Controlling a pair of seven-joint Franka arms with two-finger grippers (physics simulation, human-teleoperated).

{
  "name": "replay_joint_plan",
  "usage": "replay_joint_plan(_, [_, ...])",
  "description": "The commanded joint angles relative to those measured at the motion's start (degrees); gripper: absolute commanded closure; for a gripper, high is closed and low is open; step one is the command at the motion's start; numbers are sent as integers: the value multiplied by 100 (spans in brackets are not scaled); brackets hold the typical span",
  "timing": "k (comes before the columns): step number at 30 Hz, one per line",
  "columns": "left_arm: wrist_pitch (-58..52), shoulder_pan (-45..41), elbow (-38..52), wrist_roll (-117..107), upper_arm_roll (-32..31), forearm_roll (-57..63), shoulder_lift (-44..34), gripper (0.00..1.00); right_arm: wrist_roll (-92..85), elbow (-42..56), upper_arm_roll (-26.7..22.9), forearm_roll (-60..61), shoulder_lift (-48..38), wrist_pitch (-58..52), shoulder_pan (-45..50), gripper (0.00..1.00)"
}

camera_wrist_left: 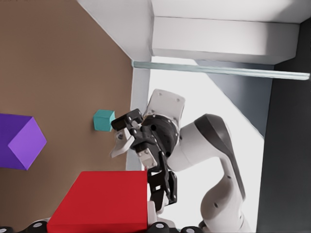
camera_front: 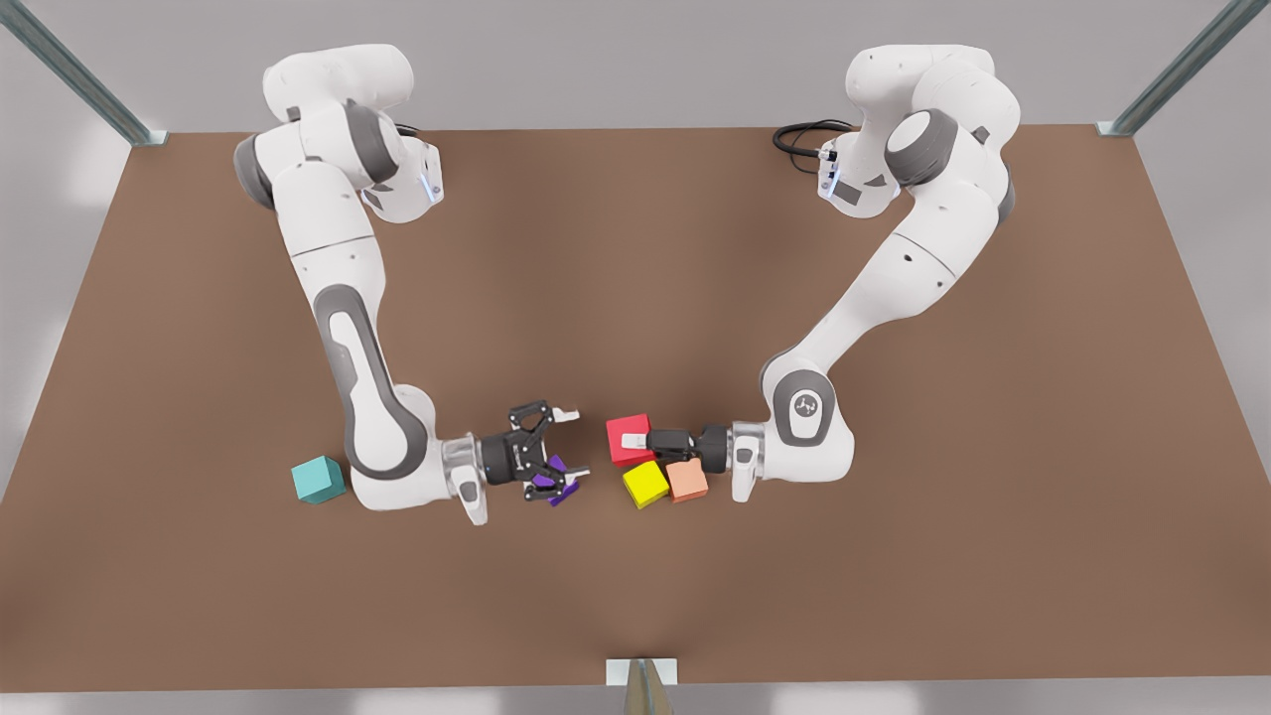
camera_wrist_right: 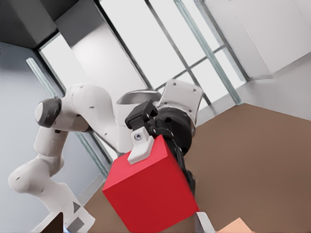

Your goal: Pick up red wooden cube and pass to hand red wooden cube and place in blue wooden cube

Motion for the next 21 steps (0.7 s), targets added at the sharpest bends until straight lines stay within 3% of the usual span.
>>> replay_joint_plan(1, [-31,2,2,618,-23,-63,-9,37,-1815,104,4,112,49,55,0,0])
replay_joint_plan(21, [-31,2,2,618,-67,-115,18,37,-2035,333,303,543,287,90,114,0])
